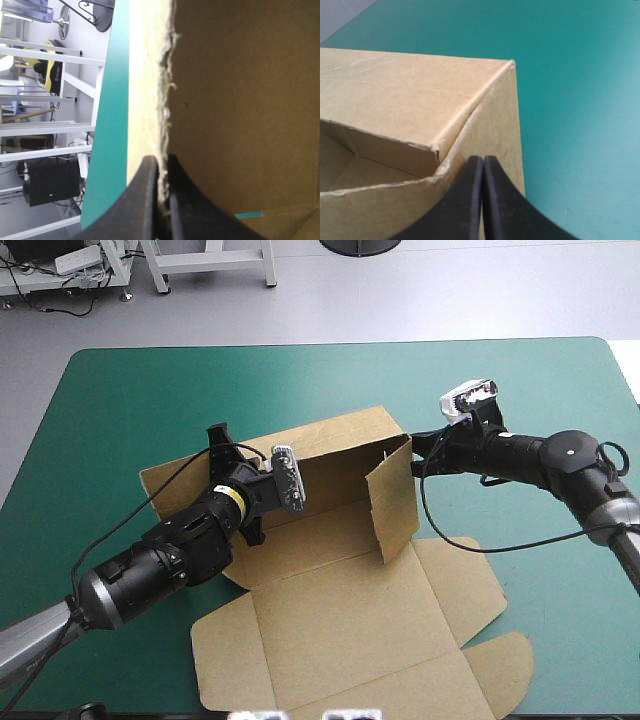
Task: Fold the box
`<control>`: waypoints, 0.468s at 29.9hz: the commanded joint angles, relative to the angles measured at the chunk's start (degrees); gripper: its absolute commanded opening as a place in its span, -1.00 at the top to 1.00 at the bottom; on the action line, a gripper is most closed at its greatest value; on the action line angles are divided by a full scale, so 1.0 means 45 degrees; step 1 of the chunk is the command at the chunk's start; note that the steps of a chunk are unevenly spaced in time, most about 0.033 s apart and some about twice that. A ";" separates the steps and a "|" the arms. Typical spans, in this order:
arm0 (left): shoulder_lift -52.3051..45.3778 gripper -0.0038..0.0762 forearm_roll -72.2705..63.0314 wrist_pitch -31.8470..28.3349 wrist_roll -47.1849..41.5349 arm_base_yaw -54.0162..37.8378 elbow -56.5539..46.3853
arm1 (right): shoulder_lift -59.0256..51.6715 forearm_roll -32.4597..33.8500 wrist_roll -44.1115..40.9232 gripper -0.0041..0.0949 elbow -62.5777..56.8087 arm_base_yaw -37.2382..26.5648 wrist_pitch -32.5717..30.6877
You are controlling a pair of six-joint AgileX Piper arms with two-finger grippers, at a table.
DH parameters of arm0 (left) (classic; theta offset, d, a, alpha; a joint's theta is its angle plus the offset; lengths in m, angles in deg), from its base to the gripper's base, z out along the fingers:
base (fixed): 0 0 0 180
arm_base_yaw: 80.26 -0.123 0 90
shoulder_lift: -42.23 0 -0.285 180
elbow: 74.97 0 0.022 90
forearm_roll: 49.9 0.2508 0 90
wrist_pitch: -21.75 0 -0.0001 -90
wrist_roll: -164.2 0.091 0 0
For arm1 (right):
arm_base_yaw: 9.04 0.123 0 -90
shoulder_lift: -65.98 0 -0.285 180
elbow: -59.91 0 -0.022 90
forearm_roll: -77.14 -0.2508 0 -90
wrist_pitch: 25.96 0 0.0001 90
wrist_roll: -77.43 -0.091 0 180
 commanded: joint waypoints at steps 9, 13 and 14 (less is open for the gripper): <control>-0.0232 0.92 -0.0403 -0.0530 -0.0228 0.0087 0.0211 | -0.0455 0.0402 0.0955 0.93 0.0289 -0.0143 -0.0667; -0.0232 0.92 -0.0403 -0.0530 -0.0228 0.0087 0.0211 | -0.0430 0.1016 0.0955 0.93 0.0289 -0.0143 -0.1204; -0.0232 0.92 -0.0403 -0.0557 -0.0228 0.0087 0.0211 | -0.0429 0.1103 0.0955 0.92 0.0289 -0.0143 -0.1282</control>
